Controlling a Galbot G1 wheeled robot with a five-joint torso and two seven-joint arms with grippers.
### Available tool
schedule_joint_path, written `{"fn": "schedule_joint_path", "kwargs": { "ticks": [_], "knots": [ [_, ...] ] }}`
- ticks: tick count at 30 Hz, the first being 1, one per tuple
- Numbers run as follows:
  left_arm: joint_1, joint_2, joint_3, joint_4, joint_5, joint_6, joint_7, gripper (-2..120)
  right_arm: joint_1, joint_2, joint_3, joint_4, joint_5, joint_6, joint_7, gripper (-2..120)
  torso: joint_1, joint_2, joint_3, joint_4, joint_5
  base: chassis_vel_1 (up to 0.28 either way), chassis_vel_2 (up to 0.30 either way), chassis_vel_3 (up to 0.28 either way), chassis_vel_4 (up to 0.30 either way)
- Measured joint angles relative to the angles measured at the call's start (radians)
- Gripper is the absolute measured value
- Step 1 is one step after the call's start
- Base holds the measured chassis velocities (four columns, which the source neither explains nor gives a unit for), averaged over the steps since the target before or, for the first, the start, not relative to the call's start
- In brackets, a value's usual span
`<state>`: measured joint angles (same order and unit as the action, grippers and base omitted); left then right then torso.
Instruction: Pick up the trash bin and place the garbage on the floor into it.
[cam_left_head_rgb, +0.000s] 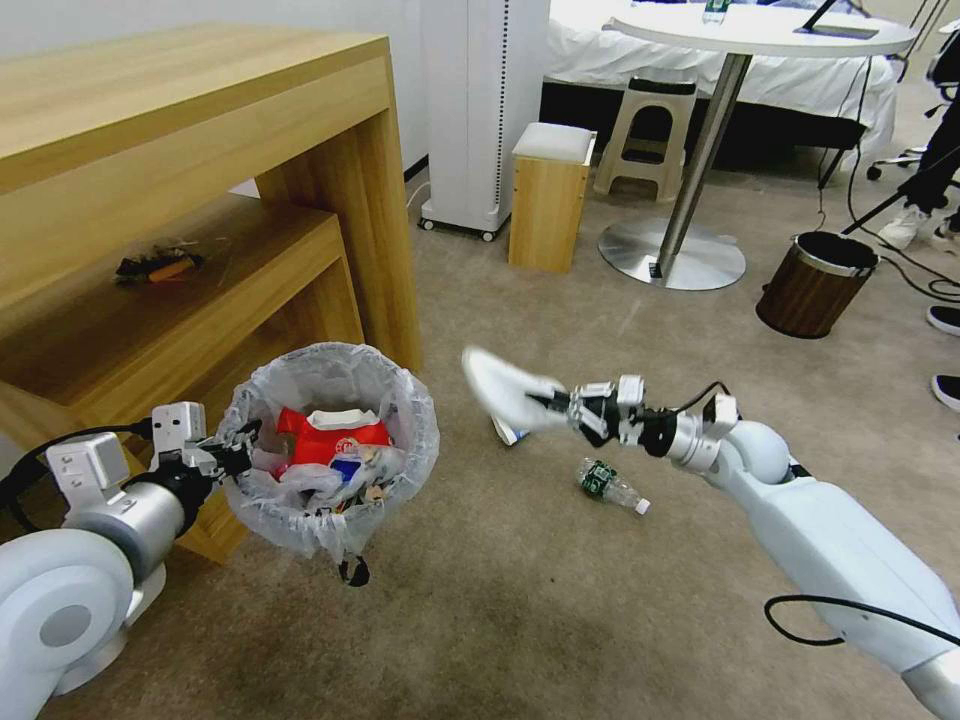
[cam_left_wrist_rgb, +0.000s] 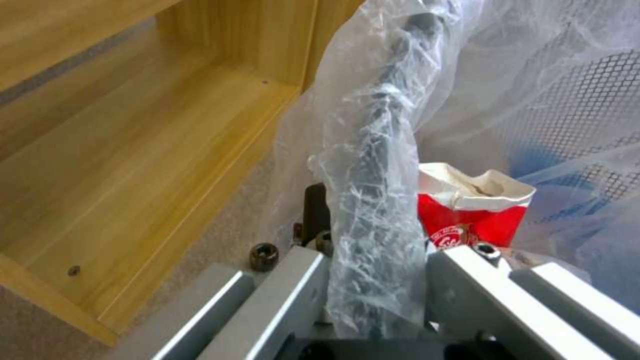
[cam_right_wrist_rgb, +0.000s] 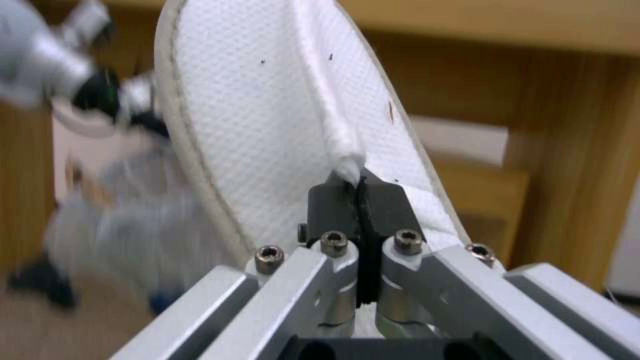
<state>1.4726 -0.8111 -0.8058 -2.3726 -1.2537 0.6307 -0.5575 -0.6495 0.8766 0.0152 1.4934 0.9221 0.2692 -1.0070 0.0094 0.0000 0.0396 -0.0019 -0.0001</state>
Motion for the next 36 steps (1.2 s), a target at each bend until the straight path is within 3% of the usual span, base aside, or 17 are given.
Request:
{"fn": "schedule_joint_path", "kwargs": {
  "ticks": [8,22,36],
  "knots": [
    [0.009,0.000,0.012,-0.008,0.003,0.001,0.000,0,0.078,0.034,-0.060,0.085,0.139,-0.039,0.043,0,0.000,0.000,0.000,0.0002,0.0000,0.000,0.000,0.000,0.000],
    [-0.013,0.005,0.105,0.001,-0.010,0.007,0.020,0,0.179,0.119,-0.192,0.252,0.316,-0.097,0.103,0,0.000,0.000,0.000,0.0001,0.0000,0.000,0.000,0.000,0.000],
    [-0.081,-0.007,0.227,0.035,-0.054,0.011,0.020,0,0.174,0.162,-0.294,0.342,0.340,-0.115,0.121,0,0.000,0.000,0.000,0.0000,0.0000,0.000,0.000,0.000,0.000]
  ]
}}
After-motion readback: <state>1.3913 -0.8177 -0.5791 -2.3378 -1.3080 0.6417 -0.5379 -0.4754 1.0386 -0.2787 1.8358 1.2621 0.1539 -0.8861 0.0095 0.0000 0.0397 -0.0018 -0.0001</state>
